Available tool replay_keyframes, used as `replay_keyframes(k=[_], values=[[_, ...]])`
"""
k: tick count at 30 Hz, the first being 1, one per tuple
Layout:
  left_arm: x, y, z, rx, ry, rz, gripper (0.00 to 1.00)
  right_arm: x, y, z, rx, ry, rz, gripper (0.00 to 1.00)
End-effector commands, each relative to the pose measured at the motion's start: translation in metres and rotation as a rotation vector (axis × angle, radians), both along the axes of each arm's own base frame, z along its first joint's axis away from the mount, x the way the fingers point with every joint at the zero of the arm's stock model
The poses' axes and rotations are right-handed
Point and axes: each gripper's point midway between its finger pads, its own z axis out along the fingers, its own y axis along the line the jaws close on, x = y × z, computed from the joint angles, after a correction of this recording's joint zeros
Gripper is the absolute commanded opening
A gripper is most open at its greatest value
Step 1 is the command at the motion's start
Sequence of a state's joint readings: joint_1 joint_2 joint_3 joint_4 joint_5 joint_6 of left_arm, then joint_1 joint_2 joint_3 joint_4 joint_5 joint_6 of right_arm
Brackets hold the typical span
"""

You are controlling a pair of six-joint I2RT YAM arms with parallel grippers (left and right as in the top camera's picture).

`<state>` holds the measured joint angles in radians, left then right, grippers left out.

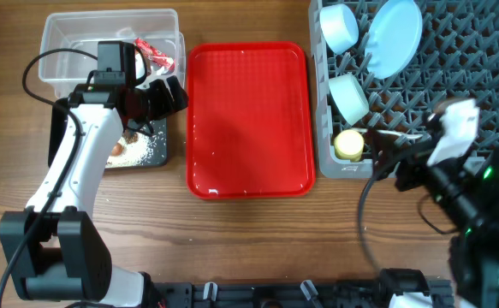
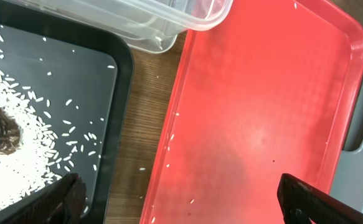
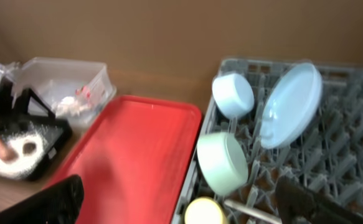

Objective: Sort waste into correct bins and load items into the dishwasher rack

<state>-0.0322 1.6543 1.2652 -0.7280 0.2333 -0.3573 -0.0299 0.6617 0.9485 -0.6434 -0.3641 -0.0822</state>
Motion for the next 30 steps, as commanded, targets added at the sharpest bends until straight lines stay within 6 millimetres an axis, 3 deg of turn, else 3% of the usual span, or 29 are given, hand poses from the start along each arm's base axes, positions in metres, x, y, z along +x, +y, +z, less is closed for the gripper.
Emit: replay_keyframes(k=[1, 7, 12, 18, 30], values=[[0.0, 0.002, 0.007, -0.001, -0.019, 0.003, 1.0, -0.011, -0.002, -0.037, -0.104, -0.131, 0.006, 1.0], [0.0, 0.002, 0.007, -0.001, -0.019, 0.002, 1.0, -0.012, -0.005, -0.097, -0.084, -0.311, -0.025, 1.0], [0.0, 0.002, 0.007, -0.001, -0.019, 0.003, 1.0, -0.012, -0.009, -0.122, -0.009, -0.365, -0.066, 1.0], [0.0, 0.002, 0.007, -0.001, -0.019, 0.003, 1.0, -0.011, -0.009, -0.14, -0.013, -0.373, -0.064, 1.0], [0.0, 0.002, 0.007, -0.001, -0.019, 0.003, 1.0, -0.01, -0.008, -0.141, -0.011, -0.372, -0.062, 1.0]])
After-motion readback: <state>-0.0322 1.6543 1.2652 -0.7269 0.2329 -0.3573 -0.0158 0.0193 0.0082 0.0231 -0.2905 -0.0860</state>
